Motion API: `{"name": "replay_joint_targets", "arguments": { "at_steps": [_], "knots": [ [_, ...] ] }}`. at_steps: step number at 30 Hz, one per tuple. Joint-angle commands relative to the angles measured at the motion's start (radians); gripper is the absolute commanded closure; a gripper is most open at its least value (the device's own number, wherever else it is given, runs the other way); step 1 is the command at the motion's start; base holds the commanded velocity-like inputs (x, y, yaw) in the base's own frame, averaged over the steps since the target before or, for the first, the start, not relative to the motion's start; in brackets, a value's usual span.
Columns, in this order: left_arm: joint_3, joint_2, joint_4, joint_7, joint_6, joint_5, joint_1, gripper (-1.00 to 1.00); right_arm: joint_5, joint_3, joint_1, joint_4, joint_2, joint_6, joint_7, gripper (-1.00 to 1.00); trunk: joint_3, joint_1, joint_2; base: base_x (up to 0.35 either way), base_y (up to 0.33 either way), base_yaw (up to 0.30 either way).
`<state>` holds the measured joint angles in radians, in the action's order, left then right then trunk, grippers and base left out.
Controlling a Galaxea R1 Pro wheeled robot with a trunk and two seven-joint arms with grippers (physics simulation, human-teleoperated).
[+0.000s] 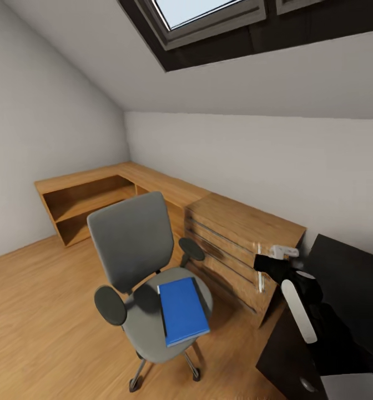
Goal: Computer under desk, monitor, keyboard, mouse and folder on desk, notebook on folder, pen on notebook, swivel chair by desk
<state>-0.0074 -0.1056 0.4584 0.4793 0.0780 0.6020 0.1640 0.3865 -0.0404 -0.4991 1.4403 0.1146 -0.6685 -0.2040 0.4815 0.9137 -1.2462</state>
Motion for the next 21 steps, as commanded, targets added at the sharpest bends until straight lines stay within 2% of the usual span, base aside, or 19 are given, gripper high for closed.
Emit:
{"name": "replay_joint_targets", "arguments": {
  "at_steps": [1,5,8,15,21],
  "knots": [
    [-0.006,0.0,-0.005,0.001,0.017,0.011,0.0,-1.0,0.013,0.002,-0.001,-0.001,0.001,0.001,-0.029,1.0,-0.002,-0.004,0.007,0.0,0.0,-0.3],
    [-0.021,0.001,-0.02,-0.005,0.052,0.011,0.0,-1.0,0.014,0.046,-0.001,-0.008,-0.001,0.006,-0.085,1.0,-0.015,-0.019,0.035,0.0,0.0,-0.3],
    [-0.026,0.0,-0.027,-0.016,0.061,0.013,0.0,-1.0,0.014,0.082,-0.001,-0.011,-0.001,0.006,-0.1,1.0,-0.024,-0.031,0.056,0.0,0.0,-0.3],
    [-0.03,-0.001,-0.041,-0.035,0.064,0.013,0.0,-1.0,0.013,0.102,-0.001,-0.012,0.001,0.003,-0.108,1.0,-0.046,-0.058,0.105,0.0,0.0,-0.29],
    [-0.03,-0.002,-0.042,-0.041,0.066,0.013,0.0,-1.0,0.009,0.104,-0.001,-0.012,0.0,-0.001,-0.109,1.0,-0.065,-0.081,0.147,0.0,0.0,-0.099]
  ]
}}
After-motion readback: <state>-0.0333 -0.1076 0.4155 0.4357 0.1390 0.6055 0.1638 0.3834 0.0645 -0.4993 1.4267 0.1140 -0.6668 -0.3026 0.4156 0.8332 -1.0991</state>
